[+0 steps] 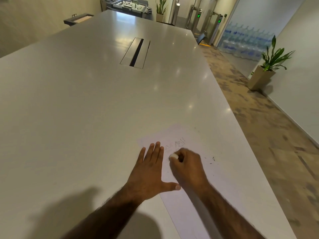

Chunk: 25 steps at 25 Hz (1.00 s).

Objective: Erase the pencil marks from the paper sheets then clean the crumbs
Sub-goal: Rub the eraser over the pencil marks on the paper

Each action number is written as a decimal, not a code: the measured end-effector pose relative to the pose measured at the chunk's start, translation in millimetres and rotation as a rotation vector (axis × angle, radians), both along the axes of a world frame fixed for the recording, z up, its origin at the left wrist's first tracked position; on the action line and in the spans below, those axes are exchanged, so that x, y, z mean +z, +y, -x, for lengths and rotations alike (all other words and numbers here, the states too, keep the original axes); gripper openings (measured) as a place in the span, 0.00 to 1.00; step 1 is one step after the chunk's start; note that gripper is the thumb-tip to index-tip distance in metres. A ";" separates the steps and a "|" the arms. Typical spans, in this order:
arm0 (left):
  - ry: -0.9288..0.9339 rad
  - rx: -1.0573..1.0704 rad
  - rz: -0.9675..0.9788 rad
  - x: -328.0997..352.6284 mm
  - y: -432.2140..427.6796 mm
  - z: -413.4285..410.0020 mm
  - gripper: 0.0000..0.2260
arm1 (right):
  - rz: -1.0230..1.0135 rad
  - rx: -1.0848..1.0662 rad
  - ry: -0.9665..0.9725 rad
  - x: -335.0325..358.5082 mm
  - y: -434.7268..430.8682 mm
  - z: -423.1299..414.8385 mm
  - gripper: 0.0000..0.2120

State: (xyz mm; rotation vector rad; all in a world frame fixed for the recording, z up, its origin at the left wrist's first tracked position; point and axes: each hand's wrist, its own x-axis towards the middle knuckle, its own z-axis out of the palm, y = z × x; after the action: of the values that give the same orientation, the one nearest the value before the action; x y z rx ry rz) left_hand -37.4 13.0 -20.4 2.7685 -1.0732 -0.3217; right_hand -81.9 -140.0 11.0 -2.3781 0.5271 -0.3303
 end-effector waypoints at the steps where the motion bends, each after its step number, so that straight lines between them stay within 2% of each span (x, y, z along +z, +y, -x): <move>1: 0.013 0.000 -0.007 0.0 -0.3 0.4 0.58 | 0.019 -0.040 0.009 1.1 -1.3 -3.3 0.08; 5: -0.007 -0.009 0.000 -1.1 -1.2 -0.1 0.56 | 0.092 0.139 0.080 -0.9 8.4 3.3 0.07; 8: 0.005 -0.002 -0.003 -3.5 -1.9 -0.6 0.59 | 0.062 0.034 0.059 8.8 3.1 0.5 0.08; 11: -0.014 -0.005 -0.001 -4.6 -1.6 -0.1 0.58 | 0.092 0.108 0.111 14.0 6.3 1.6 0.06; 14: 0.004 0.002 0.001 -4.8 -2.1 -1.5 0.60 | 0.078 0.047 0.099 17.0 7.8 -0.3 0.07; 18: -0.012 0.002 0.006 -5.4 -1.5 -1.4 0.58 | 0.072 0.106 0.127 17.4 8.3 -2.2 0.06; 25: 0.003 0.004 0.015 -4.3 -0.8 -2.2 0.58 | 0.049 0.074 0.131 19.2 9.1 -5.7 0.07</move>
State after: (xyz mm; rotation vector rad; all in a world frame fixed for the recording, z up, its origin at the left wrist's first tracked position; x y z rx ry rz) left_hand -35.2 12.3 -24.6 2.7554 -1.0646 -0.3158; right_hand -76.2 -130.9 30.2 -2.4719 0.4942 -0.1569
